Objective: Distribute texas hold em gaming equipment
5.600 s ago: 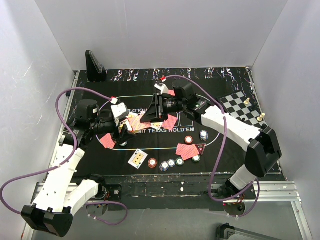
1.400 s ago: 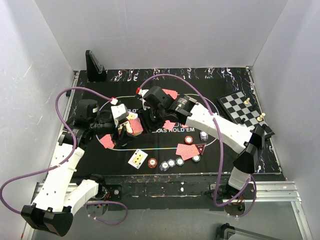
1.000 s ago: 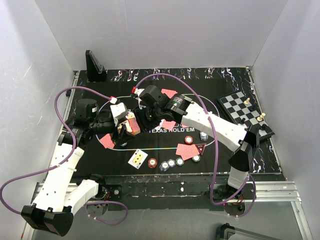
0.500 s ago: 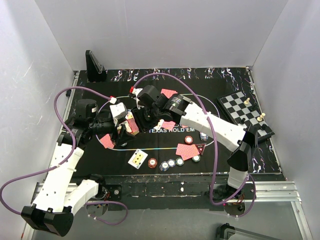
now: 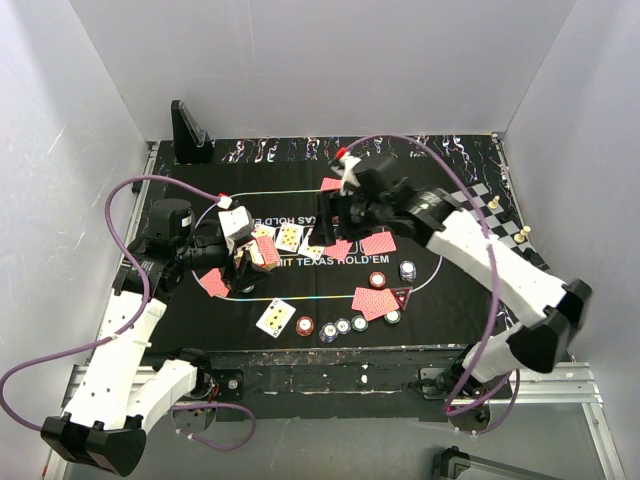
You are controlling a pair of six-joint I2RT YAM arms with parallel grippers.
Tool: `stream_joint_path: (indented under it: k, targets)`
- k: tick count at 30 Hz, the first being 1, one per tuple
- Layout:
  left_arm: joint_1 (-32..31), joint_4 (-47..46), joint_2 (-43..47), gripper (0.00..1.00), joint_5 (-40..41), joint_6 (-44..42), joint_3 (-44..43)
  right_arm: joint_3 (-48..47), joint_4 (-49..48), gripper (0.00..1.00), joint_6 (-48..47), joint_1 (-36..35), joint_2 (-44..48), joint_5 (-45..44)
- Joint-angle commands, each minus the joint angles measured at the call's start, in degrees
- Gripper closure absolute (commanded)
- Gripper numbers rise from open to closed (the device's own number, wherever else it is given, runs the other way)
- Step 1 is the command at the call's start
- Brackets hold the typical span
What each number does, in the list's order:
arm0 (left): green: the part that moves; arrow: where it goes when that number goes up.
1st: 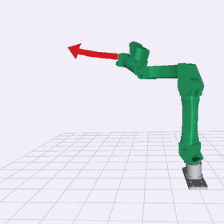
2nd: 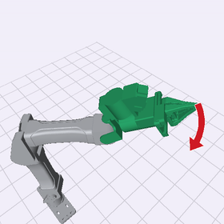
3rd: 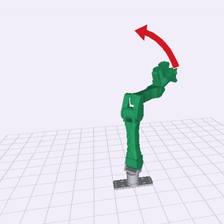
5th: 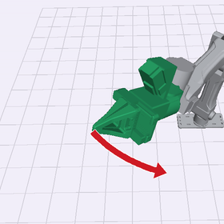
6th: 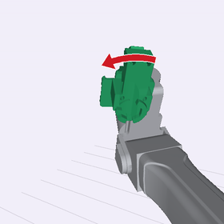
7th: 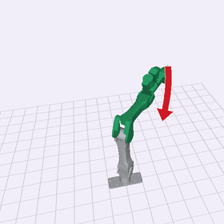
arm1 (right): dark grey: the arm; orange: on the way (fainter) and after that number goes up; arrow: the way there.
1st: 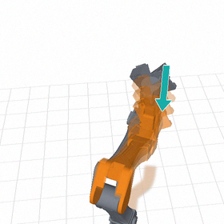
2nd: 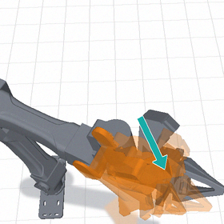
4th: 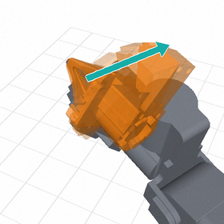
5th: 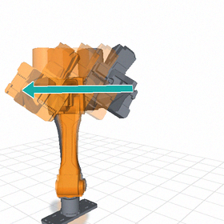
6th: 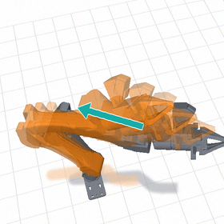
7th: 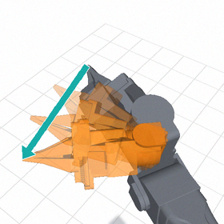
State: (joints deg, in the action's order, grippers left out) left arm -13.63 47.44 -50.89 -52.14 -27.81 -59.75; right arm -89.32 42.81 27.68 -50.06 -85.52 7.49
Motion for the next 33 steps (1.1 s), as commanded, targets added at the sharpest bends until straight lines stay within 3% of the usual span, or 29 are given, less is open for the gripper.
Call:
stream_joint_path:
  k: [1,6,10,22,27,32,33]
  targets:
    - [-0.3,-2.0,0.7,1.00,-2.2,0.0,-1.4,4.7,-17.1,0.18,9.1,3.4,6.2,18.0]
    - [-0.3,-2.0,0.2,1.00,-2.4,0.0,-1.7,9.3,-34.8,0.15,20.6,3.6,3.9,32.1]
    - [-0.2,-2.2,-0.1,1.00,-1.8,0.0,-2.2,10.0,-43.9,0.13,26.7,2.9,0.1,36.7]
    - [-0.3,-3.2,-0.4,1.00,-1.0,0.3,-2.7,5.2,-44.4,0.13,30.4,-0.1,-8.1,39.1]
    - [-0.3,-4.4,-0.2,1.00,0.6,0.2,-1.7,4.8,-46.8,0.27,32.6,-0.7,-9.5,39.6]
    - [-0.3,-4.6,-0.4,1.00,1.5,0.0,-1.5,5.2,-48.8,0.71,35.0,-0.8,-10.9,40.0]
    - [-0.3,-4.6,-0.3,1.00,1.5,0.0,-1.5,5.4,-49.3,0.75,35.4,-0.8,-11.0,40.1]
